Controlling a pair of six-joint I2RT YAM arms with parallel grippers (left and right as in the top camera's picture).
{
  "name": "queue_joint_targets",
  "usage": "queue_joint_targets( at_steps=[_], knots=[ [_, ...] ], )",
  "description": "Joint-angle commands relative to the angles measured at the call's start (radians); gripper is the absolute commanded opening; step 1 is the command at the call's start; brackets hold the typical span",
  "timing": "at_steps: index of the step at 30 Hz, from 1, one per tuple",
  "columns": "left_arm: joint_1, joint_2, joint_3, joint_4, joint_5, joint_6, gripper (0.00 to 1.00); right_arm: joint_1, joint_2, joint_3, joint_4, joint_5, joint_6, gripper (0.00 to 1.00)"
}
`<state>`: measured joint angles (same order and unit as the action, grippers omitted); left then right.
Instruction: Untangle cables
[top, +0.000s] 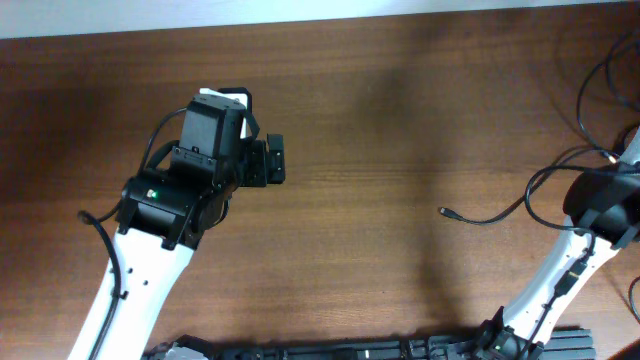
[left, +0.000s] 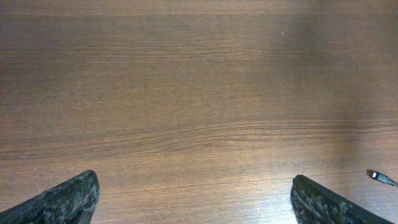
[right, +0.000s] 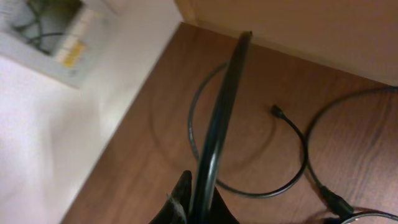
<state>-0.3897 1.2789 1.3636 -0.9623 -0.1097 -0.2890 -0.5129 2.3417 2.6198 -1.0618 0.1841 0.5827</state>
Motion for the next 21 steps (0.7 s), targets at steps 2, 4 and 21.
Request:
queue_joint_targets(
  at_steps=[2,4,21],
  knots=[
    [0.005,-0.016,0.011,-0.002,-0.011,-0.010,0.99,-0.031,0.034,-0.033,0.003,0.041,-0.002,0.04],
    [0.005,-0.016,0.011,-0.001,-0.011,-0.010,0.99,-0.037,0.036,-0.038,0.002,0.041,-0.002,0.04],
    [0.005,-0.016,0.011,-0.002,-0.011,-0.010,0.99,-0.028,-0.008,-0.037,-0.113,-0.173,-0.061,0.99]
  ],
)
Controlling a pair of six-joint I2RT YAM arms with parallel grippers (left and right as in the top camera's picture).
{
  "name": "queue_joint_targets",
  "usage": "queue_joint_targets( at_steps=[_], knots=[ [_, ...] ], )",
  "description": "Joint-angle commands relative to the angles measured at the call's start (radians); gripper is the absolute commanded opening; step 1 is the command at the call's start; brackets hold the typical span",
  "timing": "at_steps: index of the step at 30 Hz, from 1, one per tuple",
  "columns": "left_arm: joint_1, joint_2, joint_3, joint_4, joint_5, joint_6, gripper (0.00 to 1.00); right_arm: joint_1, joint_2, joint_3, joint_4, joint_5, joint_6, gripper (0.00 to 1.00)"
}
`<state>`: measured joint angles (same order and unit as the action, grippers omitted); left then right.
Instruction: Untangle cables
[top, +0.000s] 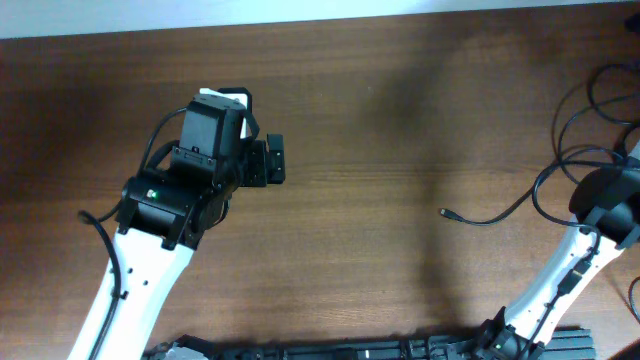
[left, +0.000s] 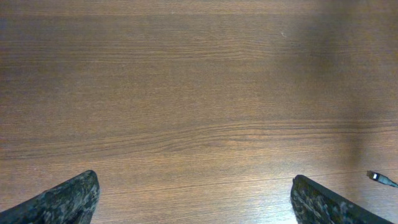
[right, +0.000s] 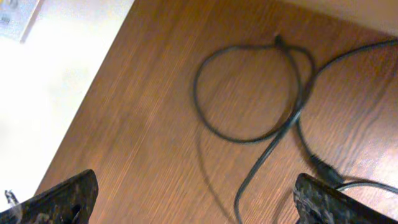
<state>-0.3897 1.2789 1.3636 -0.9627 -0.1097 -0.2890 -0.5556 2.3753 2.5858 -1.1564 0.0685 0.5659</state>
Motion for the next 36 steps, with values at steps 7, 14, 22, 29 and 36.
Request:
queue_joint_targets(
  at_steps=[7,14,22,29,36],
  knots=[
    [0.005,-0.016,0.011,-0.001,-0.011,-0.010,0.99,0.134,-0.180,-0.003,-0.098,-0.057,-0.230,0.99],
    [0.005,-0.016,0.011,-0.001,-0.011,-0.010,0.99,0.321,-0.301,-0.003,-0.234,-0.058,-0.230,0.99],
    [0.005,-0.016,0.011,-0.001,-0.011,-0.010,0.99,0.560,-0.342,-0.003,-0.394,-0.061,-0.237,0.99],
    [0.005,-0.016,0.011,-0.001,-0.011,-0.010,0.99,0.788,-0.341,-0.003,-0.460,-0.065,-0.237,0.99],
    [0.005,-0.016,0.011,-0.001,-0.011,-0.010,0.99,0.903,-0.340,-0.003,-0.463,-0.065,-0.237,0.99]
  ],
)
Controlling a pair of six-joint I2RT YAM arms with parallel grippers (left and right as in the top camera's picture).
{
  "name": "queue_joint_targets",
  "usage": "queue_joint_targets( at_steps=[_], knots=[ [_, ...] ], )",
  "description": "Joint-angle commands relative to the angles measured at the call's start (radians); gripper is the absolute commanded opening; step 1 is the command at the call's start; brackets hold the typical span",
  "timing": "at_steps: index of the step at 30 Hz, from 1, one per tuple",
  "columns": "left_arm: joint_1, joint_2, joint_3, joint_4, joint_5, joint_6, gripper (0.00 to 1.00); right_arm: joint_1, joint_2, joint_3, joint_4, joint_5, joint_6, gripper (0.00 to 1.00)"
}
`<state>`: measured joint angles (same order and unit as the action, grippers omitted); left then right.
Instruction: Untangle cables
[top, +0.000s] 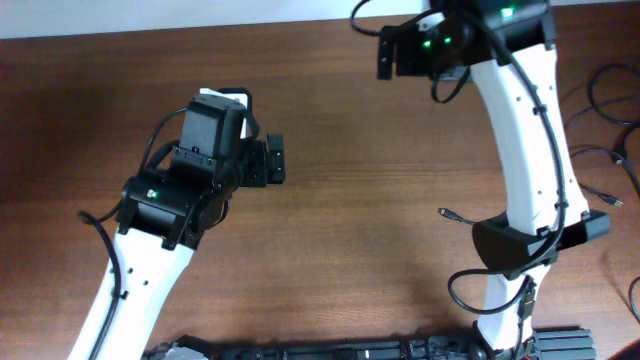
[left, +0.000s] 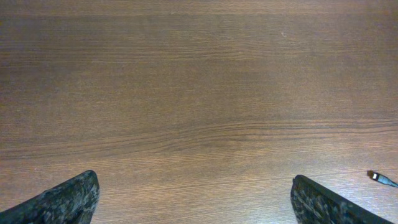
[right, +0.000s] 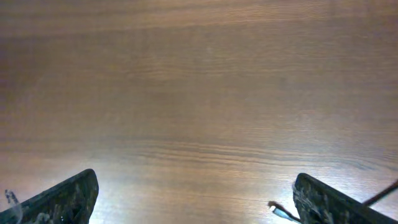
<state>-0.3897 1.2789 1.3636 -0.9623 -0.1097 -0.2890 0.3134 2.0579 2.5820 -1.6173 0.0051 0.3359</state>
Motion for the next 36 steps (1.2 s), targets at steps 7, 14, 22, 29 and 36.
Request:
queue_joint_targets(
  at_steps=[7,14,22,29,36],
  knots=[
    [0.005,-0.016,0.011,-0.002,-0.011,-0.010,0.99,0.052,-0.023,0.000,-0.002,-0.002,-0.006,0.99],
    [0.005,-0.016,0.011,-0.001,-0.011,-0.010,0.99,0.052,-0.023,0.000,-0.002,-0.002,-0.006,0.99],
    [0.004,-0.016,0.011,-0.002,-0.011,-0.010,0.99,0.052,-0.023,0.000,-0.002,-0.002,-0.006,0.99],
    [0.002,-0.016,0.011,-0.006,-0.011,-0.010,0.99,0.052,-0.023,0.000,-0.002,-0.002,-0.006,0.99],
    [0.002,-0.108,-0.009,-0.019,-0.042,-0.010,0.99,0.052,-0.023,0.000,-0.002,-0.002,-0.006,0.99]
  ],
)
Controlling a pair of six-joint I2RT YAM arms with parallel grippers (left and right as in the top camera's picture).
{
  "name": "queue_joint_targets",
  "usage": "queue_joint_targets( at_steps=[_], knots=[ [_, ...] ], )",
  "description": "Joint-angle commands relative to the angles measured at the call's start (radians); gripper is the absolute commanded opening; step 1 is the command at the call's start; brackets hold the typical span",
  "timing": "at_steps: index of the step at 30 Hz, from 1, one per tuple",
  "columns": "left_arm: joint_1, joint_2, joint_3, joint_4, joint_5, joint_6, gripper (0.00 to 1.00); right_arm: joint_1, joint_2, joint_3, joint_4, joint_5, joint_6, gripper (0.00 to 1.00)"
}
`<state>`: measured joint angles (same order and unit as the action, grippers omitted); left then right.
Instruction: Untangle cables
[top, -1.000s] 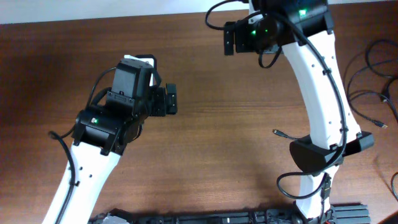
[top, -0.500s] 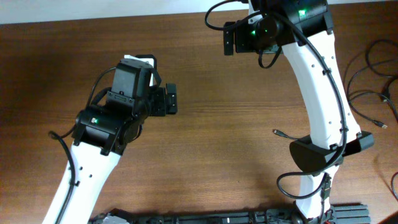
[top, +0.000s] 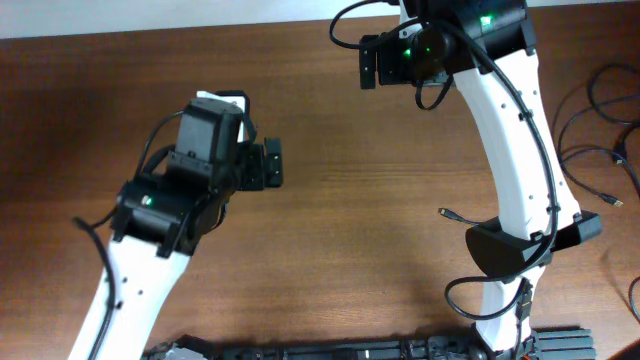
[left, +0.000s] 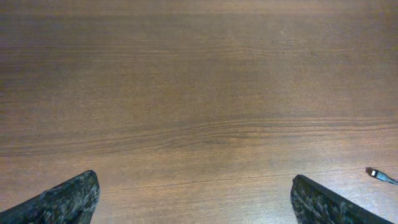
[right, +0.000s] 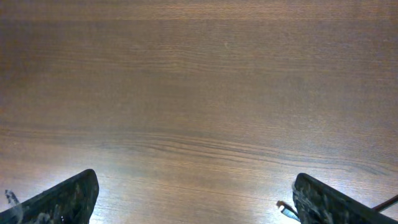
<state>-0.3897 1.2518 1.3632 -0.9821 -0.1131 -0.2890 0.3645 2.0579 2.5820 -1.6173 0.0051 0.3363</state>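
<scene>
Black cables lie looped at the table's right edge. One thin cable runs left from them and ends in a small plug on bare wood. That plug tip shows at the left wrist view's right edge, and a plug lies beside the right finger in the right wrist view. My left gripper hangs open over the left-middle of the table, nothing between its fingers. My right gripper is open near the far edge, its fingers wide apart and empty.
The brown wooden table fills the view. My right arm arches from its base at the near right up over the plug's cable. A second plug lies by the right edge. A black rail runs along the near edge.
My right gripper has shifted a little to the left and toward me near the far edge, still open. The left arm has shifted very slightly. The cables lie where they were.
My right gripper was at the table's right edge, shut on a black cable held up over the corner. Then it was open with the cable lying looped on the wood. Later it was open near the far middle, where it remains. The left gripper stayed open throughout.
</scene>
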Motion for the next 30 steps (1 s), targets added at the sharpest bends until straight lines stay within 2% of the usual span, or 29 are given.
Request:
queue_joint_targets(
  at_steps=[1,4,7,19,24,30],
  knots=[
    [0.002,-0.118,-0.036,0.009,-0.050,-0.010,0.99,0.001,-0.023,0.000,-0.002,-0.002,-0.007,0.99],
    [0.017,-0.210,-0.116,0.050,-0.065,-0.010,0.99,0.001,-0.023,0.000,-0.002,-0.002,-0.007,0.99],
    [0.055,-0.365,-0.266,0.156,-0.064,-0.010,0.99,0.001,-0.023,0.000,-0.002,-0.002,-0.007,0.99],
    [0.157,-0.810,-0.679,0.479,-0.046,-0.014,0.99,0.001,-0.023,0.000,-0.002,-0.002,-0.007,0.99],
    [0.218,-0.969,-0.767,0.496,0.012,-0.014,0.99,0.001,-0.023,0.000,-0.002,-0.002,-0.007,0.99],
    [0.262,-1.044,-0.838,0.547,0.011,-0.014,0.99,0.001,-0.023,0.000,-0.002,-0.002,-0.007,0.99]
  ],
)
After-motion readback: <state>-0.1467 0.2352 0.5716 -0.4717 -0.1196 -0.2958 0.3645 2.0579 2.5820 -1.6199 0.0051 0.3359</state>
